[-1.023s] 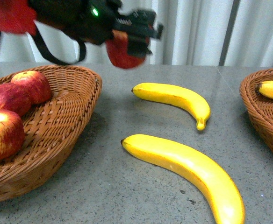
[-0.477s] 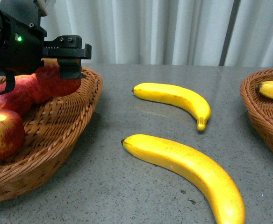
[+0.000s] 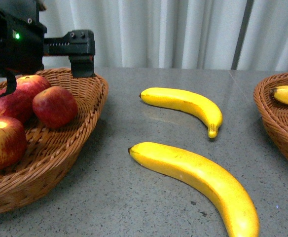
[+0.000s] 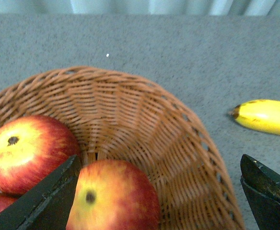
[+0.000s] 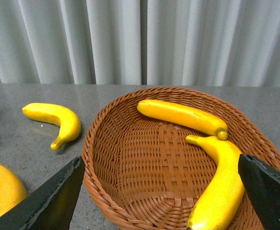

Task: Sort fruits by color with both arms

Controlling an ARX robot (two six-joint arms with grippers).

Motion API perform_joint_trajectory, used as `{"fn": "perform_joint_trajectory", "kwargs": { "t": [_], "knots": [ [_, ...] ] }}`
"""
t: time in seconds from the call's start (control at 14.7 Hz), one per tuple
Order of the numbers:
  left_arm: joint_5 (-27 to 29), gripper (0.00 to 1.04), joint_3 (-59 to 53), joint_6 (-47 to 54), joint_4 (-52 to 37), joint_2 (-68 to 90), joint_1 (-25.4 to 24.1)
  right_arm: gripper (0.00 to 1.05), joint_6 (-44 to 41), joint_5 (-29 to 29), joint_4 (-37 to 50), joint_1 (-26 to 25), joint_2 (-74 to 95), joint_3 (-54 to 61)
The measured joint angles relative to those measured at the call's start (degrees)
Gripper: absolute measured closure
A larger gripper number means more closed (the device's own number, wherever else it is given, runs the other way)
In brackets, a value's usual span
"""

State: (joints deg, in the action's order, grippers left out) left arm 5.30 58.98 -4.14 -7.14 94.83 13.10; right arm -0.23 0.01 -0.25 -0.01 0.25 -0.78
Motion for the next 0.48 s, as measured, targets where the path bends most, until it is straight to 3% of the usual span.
{"fn": "perform_joint_trajectory", "kwargs": {
  "t": [0.27, 0.48],
  "knots": [
    [3.52, 0.07, -3.23, 5.90, -2.12, -13.20, 5.88, 0.07, 0.00, 0.00, 0.00, 0.00, 0.00, 0.00],
    [6.80, 0.07, -11.61, 8.20, -2.45, -24.87, 9.14, 0.07, 0.00, -0.02, 0.02, 0.00, 0.00, 0.00]
  ]
}}
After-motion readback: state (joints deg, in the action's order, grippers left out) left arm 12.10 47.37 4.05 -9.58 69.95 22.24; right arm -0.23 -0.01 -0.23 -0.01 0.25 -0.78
